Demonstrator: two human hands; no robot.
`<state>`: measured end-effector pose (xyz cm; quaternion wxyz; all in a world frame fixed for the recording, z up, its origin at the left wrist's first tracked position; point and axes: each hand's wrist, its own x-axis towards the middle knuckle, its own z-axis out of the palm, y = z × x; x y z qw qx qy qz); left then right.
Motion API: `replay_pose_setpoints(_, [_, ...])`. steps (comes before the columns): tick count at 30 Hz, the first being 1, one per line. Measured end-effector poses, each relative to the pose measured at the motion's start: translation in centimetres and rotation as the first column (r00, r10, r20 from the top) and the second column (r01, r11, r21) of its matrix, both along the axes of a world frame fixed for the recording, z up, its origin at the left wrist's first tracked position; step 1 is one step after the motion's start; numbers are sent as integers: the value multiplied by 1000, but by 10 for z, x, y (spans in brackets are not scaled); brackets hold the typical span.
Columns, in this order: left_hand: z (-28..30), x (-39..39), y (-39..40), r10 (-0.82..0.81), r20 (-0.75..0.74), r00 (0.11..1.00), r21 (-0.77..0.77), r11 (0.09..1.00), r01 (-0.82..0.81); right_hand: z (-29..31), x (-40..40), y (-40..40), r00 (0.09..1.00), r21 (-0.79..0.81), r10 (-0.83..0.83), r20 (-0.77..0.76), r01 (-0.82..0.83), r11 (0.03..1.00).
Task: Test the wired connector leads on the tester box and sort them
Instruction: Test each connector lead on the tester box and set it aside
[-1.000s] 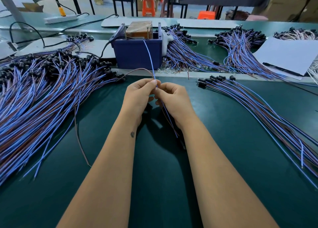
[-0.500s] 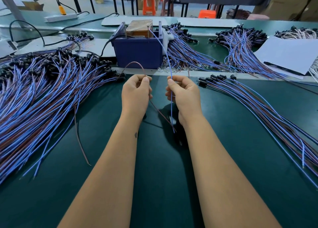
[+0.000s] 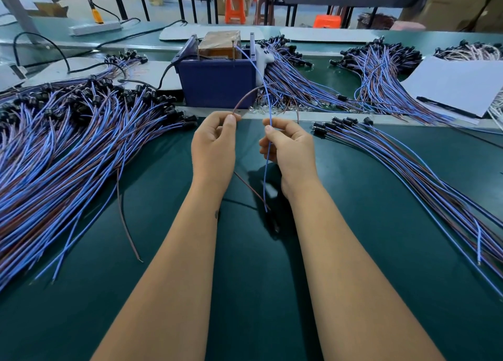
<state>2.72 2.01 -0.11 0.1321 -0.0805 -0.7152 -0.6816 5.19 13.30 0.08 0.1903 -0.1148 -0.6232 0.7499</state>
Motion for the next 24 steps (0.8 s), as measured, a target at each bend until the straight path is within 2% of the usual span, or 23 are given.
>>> replay_pose_setpoints(7, [0, -5, -5, 159, 75, 984, 143, 975, -169, -1, -1, 1, 1000, -1, -8, 17, 8, 1000])
replay_pose_setpoints(17, [5, -2, -7, 204, 31, 979, 250, 946, -205, -1, -1, 0, 996, 54, -27, 87, 23, 998])
replay_pose_setpoints(24, [2, -5, -7, 217, 65, 974, 202, 953, -226, -3, -3, 0, 990, 109, -57, 128, 43, 993])
